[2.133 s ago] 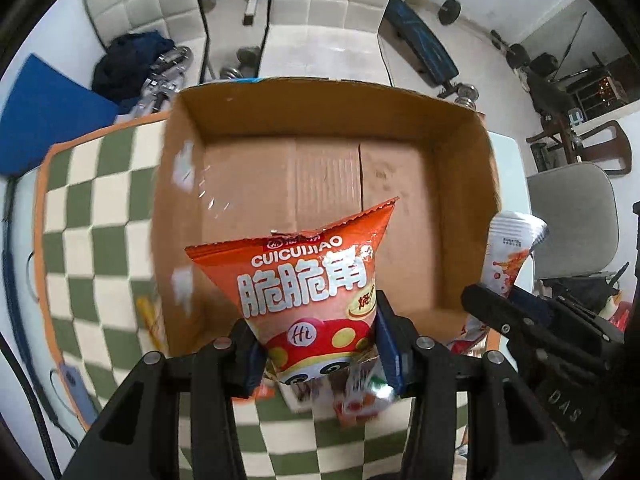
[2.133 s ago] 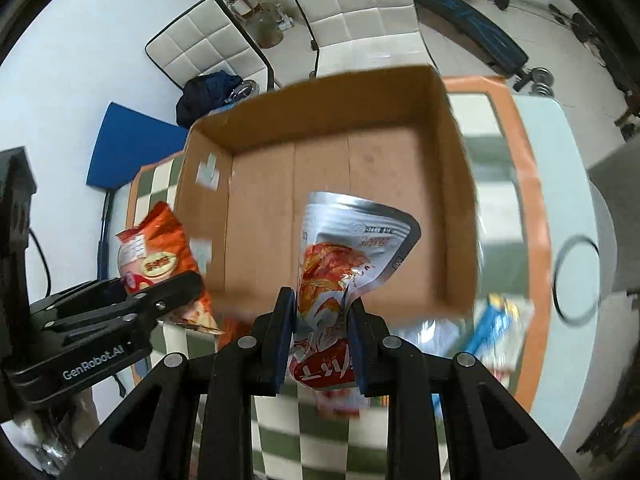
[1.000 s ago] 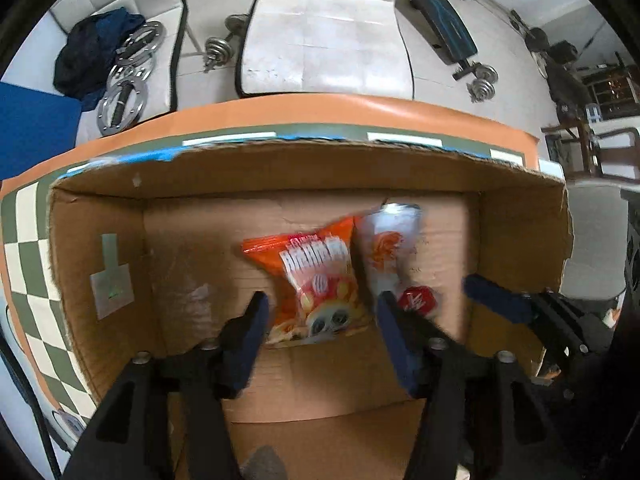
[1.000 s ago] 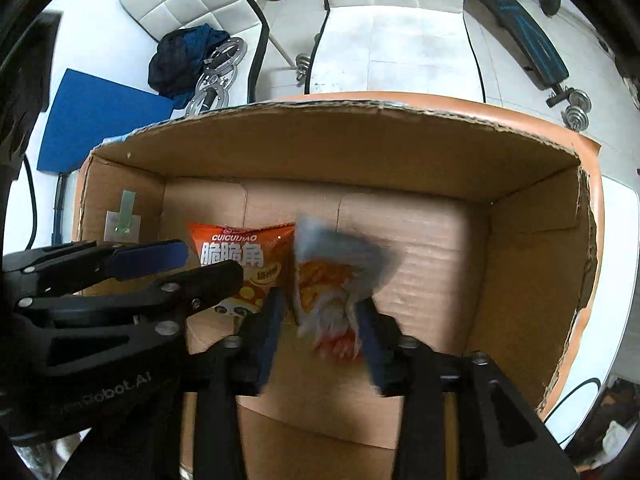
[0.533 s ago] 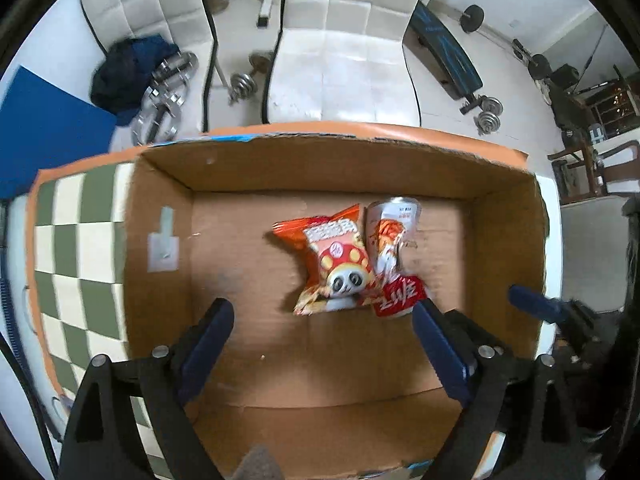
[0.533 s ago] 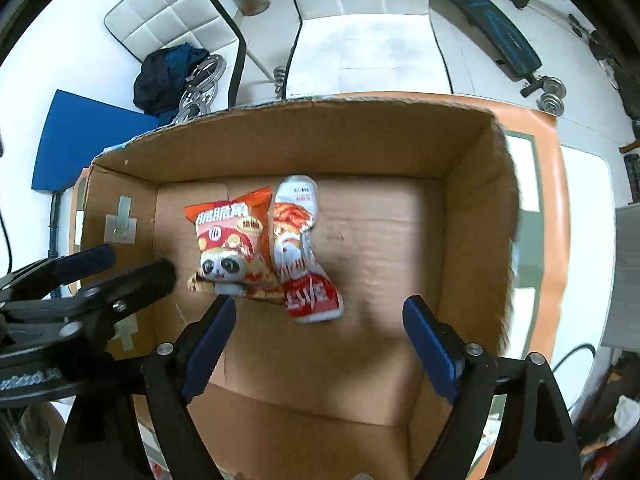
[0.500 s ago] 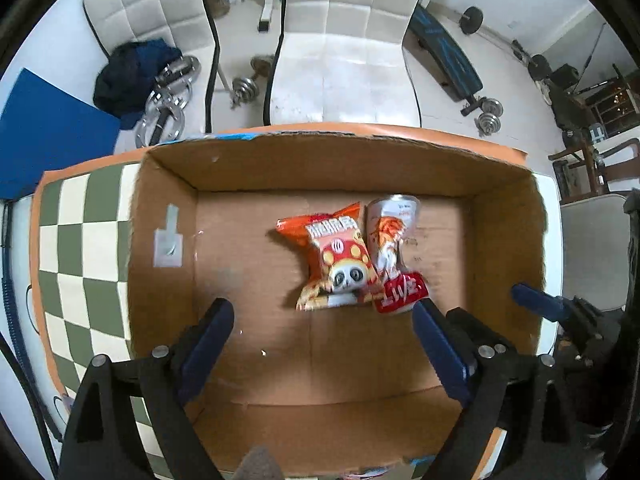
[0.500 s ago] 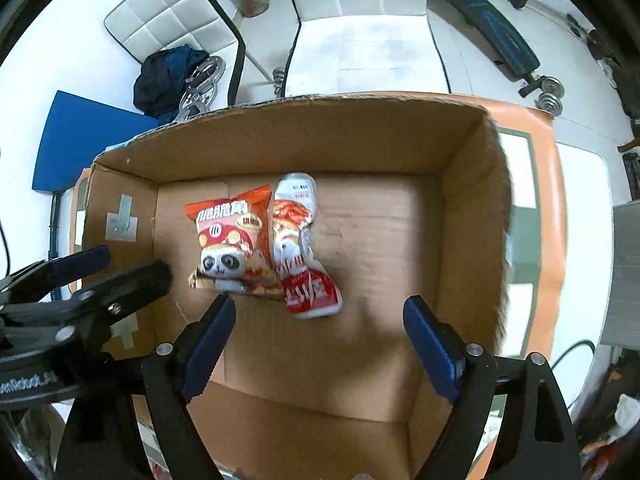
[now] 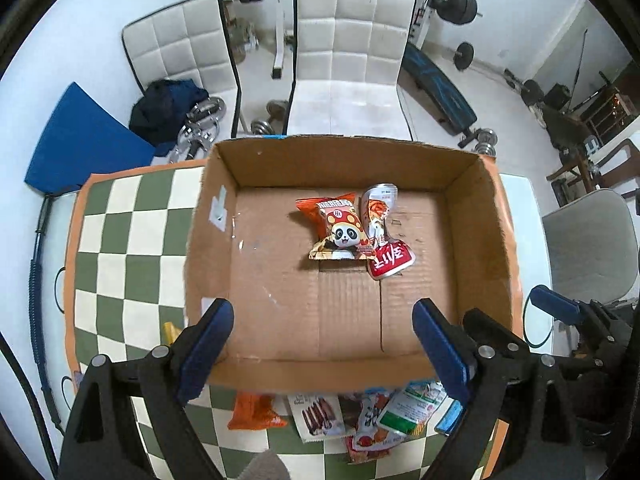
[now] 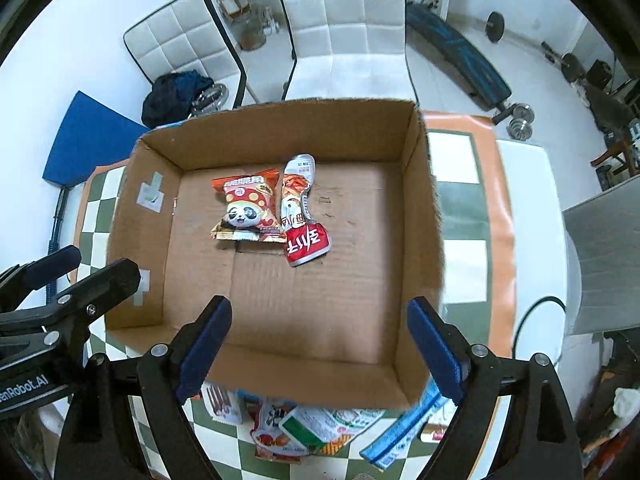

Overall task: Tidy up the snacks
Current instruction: 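Grasp the Franzzi cookie pack with the left tool while the right tool grasps the green-white pouch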

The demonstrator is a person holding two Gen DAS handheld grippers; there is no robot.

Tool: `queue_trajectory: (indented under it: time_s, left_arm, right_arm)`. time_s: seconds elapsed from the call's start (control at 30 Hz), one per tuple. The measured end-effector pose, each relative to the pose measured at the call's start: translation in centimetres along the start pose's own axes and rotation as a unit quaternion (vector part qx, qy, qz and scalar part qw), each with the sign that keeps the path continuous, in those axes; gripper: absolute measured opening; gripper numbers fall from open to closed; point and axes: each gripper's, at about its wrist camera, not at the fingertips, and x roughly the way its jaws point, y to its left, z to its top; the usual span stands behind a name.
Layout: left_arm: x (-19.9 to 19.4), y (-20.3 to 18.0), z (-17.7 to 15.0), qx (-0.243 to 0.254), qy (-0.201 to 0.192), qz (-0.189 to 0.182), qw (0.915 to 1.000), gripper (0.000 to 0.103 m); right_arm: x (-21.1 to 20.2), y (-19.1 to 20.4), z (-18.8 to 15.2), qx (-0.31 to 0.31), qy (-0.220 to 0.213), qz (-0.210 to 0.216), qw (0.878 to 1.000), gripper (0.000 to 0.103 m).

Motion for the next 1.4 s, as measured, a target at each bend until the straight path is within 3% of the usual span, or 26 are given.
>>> queue_trajectory:
  time_s: [0.4, 0.8, 0.97, 1.13, 1.4]
  left_arm:
    - [-5.8, -0.2, -5.0, -0.008, -0.062, 0.002, 0.9981, 0.092]
    - [-7.3, 0.8, -8.7, -0.026, -0.071, 0.018, 0.997, 0.092]
    - [-3.9, 2.0, -11.3, -0.05, -0.021, 0.024, 0.9982, 0.092]
    - [2.1, 2.6, -13.6, -0.074, 0.054, 0.013, 0.9957, 0.091]
    - [8.2, 3.0, -15.2, -0.088, 0.12, 0.024, 0.9887, 0.091]
  right_arm:
    - [-7.1, 1.5, -5.8, -0.007, -0.063, -0.004, 0.998, 0.091]
    - [-8.4, -0.3, -9.4, 0.033, -0.058, 0.049, 0.997, 0.092]
    - [-5.9, -5.1, -12.0, 0.111, -0.03, 0.068, 0.991, 0.092]
    - [-0.6, -8.6, -14.7, 0.17, 0.036, 0.065, 0.983, 0.092]
    - [9.4, -8.4, -16.6, 0.236, 0.119, 0.077, 0.961, 0.091]
